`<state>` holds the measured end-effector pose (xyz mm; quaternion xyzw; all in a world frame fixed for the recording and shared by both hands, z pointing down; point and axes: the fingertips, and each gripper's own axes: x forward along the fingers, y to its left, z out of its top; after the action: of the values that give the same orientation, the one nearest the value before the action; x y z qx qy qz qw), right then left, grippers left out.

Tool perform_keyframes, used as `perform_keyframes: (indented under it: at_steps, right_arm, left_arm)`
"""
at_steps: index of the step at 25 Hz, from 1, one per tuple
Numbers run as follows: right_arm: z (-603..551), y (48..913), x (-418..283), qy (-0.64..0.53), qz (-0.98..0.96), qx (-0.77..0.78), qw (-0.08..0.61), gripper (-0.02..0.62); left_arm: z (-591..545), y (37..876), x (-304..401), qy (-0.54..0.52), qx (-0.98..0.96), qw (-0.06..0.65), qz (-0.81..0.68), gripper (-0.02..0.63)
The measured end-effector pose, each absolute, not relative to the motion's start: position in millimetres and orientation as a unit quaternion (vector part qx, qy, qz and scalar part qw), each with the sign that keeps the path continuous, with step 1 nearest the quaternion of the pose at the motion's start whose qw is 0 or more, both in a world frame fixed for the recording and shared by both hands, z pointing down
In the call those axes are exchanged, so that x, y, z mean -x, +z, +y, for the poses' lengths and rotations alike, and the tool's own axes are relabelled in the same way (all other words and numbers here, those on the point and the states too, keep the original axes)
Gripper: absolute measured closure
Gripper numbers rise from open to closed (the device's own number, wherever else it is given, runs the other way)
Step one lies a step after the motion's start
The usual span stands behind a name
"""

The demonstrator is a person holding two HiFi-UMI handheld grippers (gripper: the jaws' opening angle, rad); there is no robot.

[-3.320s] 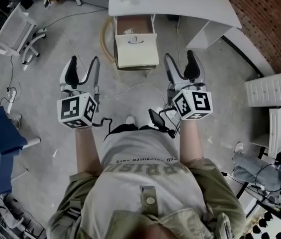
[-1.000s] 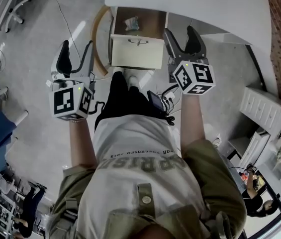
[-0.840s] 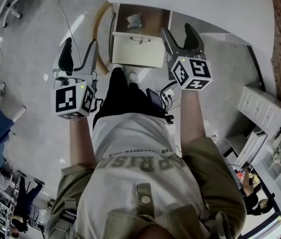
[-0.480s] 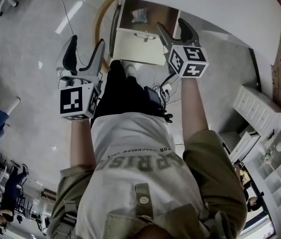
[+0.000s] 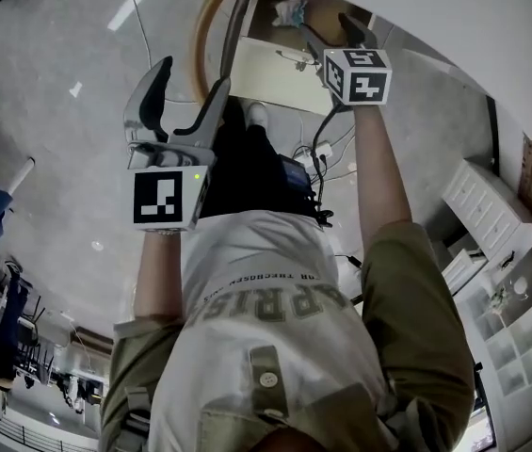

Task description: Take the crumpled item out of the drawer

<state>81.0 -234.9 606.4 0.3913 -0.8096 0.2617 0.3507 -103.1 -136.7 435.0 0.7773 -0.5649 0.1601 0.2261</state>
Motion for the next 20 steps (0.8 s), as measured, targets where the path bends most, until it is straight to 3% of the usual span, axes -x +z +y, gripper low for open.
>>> perform_keyframes:
  at_steps: [20]
  right_arm:
    - [-247,725,-55,0.294,-0.759,-0.299,0.498,0.255]
  left_arm:
    - [-146,464,111,0.165,-0.769,0.238,-0.570,0.291]
